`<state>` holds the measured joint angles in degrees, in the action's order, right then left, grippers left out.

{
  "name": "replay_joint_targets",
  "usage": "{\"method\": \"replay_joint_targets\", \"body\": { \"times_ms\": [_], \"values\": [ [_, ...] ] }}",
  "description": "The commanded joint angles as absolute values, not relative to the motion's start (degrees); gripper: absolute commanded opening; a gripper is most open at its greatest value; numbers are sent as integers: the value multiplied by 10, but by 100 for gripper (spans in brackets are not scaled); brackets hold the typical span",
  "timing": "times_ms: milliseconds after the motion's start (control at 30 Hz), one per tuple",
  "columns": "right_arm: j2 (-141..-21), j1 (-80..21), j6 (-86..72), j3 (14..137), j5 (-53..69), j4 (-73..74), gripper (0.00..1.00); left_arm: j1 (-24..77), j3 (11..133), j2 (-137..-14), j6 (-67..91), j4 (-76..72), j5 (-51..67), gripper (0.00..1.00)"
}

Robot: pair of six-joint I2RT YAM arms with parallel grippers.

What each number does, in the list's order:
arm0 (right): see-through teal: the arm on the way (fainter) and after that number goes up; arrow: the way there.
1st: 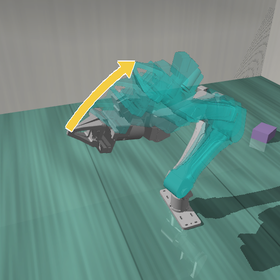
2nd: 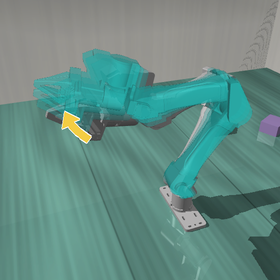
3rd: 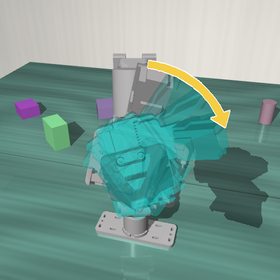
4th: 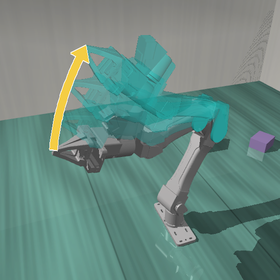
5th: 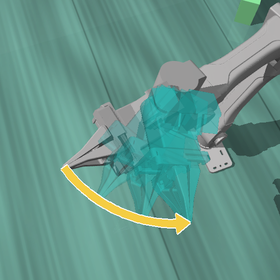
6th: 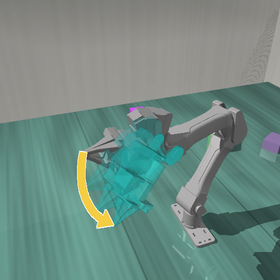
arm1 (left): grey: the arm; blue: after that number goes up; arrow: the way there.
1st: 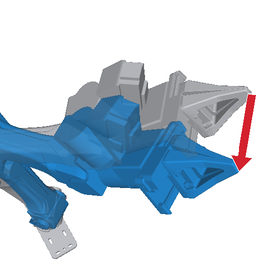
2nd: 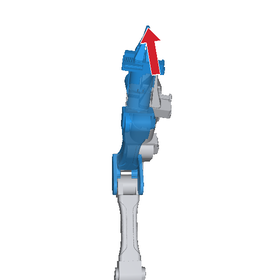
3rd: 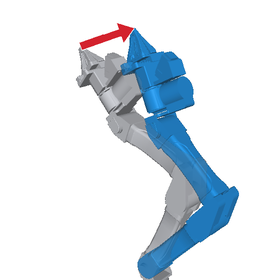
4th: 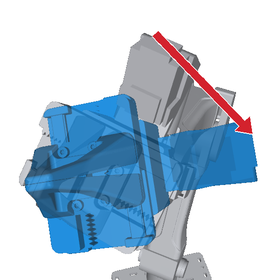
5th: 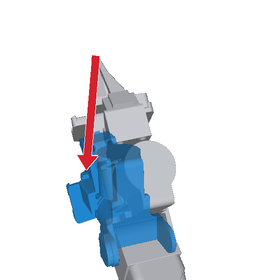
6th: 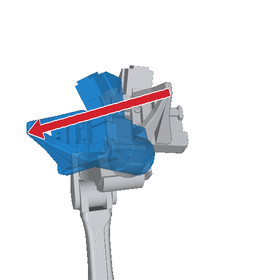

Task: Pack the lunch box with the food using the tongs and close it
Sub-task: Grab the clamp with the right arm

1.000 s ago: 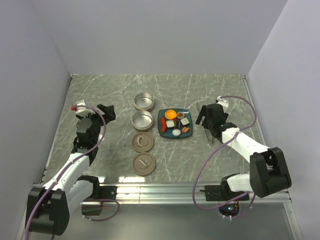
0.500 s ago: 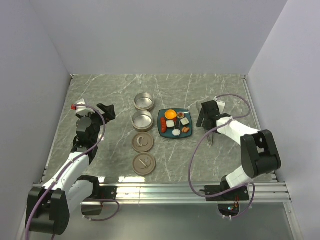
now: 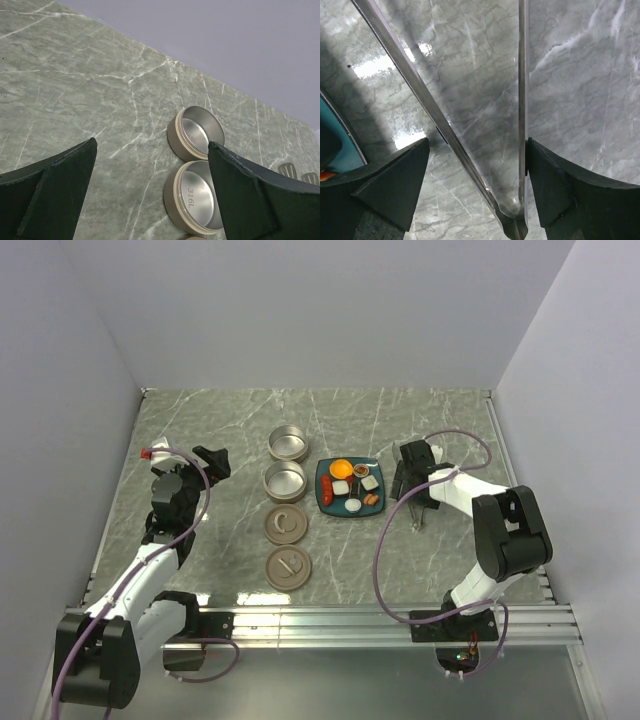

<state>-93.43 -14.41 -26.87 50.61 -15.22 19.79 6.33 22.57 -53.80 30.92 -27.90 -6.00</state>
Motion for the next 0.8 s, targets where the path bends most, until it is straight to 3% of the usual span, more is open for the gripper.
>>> {"method": "replay_joint_targets", "body": {
  "times_ms": [0, 767],
  "values": [
    [-933, -148, -258, 527, -148, 200, 86, 60, 246, -536, 313, -289, -51, 99],
    [-963, -158, -240, 567, -112, 180, 78, 60, 237, -527, 313, -300, -39, 100]
  ]
}}
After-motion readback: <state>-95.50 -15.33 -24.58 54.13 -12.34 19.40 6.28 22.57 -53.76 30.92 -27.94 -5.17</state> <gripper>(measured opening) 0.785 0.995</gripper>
